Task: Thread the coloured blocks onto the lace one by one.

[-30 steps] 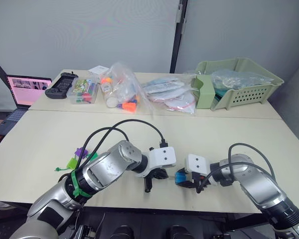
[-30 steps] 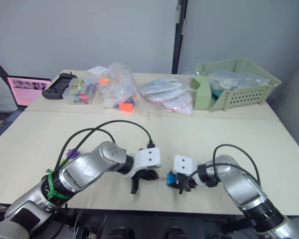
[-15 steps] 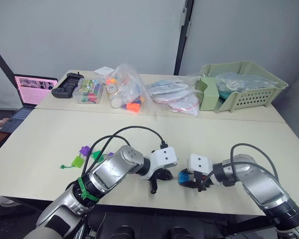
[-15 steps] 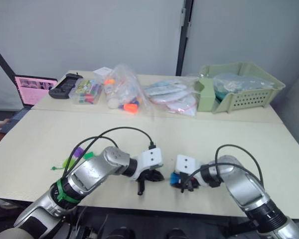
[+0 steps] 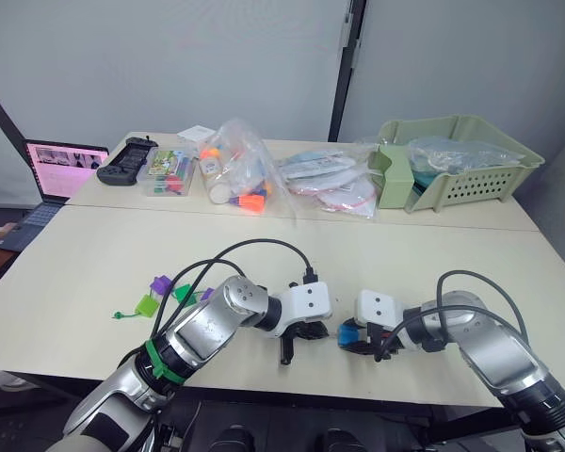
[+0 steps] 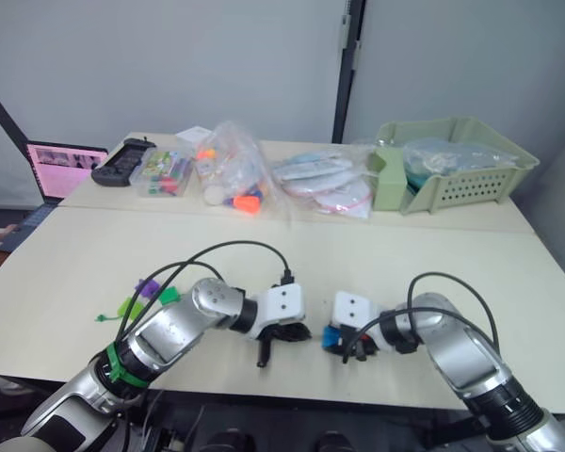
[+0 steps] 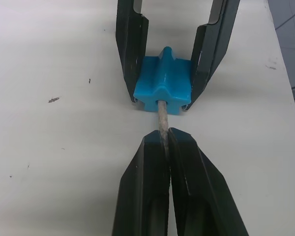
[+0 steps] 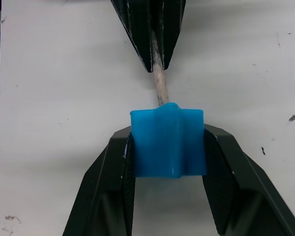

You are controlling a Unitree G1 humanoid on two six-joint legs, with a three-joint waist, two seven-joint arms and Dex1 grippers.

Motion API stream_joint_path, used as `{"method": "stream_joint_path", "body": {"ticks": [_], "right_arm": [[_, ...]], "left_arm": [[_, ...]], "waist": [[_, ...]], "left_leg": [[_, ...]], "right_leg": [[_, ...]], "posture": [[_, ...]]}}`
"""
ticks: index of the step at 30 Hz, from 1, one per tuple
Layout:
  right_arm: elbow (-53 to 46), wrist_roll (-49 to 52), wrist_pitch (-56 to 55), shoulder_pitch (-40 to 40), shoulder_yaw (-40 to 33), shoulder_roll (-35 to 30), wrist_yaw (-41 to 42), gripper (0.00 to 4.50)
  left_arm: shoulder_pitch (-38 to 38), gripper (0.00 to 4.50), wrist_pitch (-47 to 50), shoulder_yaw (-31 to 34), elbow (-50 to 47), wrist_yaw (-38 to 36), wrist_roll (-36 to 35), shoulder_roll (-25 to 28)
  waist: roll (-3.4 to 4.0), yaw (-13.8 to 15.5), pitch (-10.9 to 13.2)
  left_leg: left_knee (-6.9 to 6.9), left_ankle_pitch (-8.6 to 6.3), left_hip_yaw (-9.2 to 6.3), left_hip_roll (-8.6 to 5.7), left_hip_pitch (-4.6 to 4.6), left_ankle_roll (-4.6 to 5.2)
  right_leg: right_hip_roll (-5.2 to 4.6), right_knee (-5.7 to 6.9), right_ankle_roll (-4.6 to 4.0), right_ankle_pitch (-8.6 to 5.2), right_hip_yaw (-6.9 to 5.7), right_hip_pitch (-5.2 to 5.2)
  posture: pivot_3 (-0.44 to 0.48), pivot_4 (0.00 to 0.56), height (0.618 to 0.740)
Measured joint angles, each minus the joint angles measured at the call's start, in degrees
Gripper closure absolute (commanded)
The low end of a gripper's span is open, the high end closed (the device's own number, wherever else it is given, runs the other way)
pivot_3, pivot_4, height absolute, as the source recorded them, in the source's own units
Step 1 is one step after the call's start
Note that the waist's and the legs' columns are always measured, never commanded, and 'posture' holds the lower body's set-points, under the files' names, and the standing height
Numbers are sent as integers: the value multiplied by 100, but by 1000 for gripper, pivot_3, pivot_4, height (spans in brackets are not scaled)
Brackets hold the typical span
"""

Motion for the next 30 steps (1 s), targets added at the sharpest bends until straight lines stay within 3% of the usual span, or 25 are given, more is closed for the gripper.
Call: {"method": "stream_joint_path", "body": {"ticks": [2,13,20,26,30], "right_arm": [[-2,0,0,3,0,1,-3,3139],[-79,5,-50,2,108,98,-31,3139],[-79,4,-62,1,109,98,-31,3139],[-77,4,-70,0,107,94,-34,3139],[-75,3,-70,0,106,73,-22,3139]], "left_arm": [[2,4500,-58,-1,5,-28,57,0],[-74,867,-514,118,-49,-129,90,35],[-50,826,-515,262,-64,-306,86,457],[395,826,-756,389,-79,-502,38,856],[472,826,-929,446,54,-502,40,701]], "waist": [[0,-1,0],[1,-67,-1],[1,-66,-1],[1,-63,-1],[0,-49,0]], "left_leg": [[0,0,-1,0,0,0],[-3,-4,-4,14,1,5],[-3,-5,-3,15,1,5],[-3,-5,-3,17,1,4],[-2,-5,-2,16,0,4]], "right_leg": [[0,0,0,0,0,0],[13,-1,-2,-1,-4,-2],[13,-1,-2,-2,-4,-3],[12,-1,-3,-2,-4,-4],[11,-2,-3,-2,-4,-2]], "posture": [[0,150,740],[0,150,740],[0,150,740],[0,150,740],[0,150,740]]}}
